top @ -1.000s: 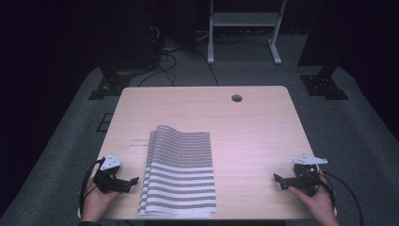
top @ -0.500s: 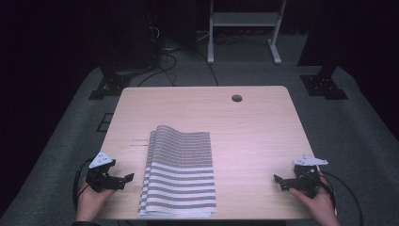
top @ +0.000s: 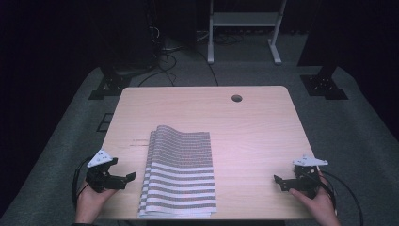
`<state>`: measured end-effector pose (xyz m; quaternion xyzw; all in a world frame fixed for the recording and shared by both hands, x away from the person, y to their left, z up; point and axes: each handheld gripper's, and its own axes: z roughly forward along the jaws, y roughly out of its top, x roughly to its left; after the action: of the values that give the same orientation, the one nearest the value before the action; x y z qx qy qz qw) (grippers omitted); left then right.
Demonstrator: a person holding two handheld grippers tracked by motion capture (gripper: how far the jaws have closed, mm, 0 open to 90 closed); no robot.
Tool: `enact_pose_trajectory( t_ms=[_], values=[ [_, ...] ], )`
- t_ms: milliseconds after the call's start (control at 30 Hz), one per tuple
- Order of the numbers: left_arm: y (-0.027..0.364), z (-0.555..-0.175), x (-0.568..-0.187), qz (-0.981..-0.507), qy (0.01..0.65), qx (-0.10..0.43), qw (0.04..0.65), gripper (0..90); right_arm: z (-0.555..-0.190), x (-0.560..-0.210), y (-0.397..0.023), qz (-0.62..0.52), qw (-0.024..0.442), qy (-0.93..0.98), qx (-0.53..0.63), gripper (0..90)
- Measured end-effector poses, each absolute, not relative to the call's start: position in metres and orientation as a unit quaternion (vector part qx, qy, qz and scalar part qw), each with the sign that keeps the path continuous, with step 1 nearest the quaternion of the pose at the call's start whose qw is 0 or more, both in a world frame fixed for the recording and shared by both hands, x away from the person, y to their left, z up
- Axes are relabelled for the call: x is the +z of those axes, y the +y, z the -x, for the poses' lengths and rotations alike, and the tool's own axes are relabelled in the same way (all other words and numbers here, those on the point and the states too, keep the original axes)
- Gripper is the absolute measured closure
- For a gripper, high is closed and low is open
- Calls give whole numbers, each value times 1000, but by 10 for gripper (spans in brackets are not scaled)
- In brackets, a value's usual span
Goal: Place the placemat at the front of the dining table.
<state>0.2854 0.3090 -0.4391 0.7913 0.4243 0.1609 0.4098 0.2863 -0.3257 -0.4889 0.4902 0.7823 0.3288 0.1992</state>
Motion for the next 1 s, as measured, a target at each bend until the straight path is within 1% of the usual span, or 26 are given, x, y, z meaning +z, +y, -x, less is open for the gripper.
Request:
enact_pose_trajectory(
  t_ms=[700,1000],
  values=[
    [278,-284,-423,-812,383,135,420,0,-289,-489,-324,-488,199,783,330,0],
    [260,-283,-422,-823,364,122,419,0,-290,-489,-323,-486,198,785,330,0]
  ],
)
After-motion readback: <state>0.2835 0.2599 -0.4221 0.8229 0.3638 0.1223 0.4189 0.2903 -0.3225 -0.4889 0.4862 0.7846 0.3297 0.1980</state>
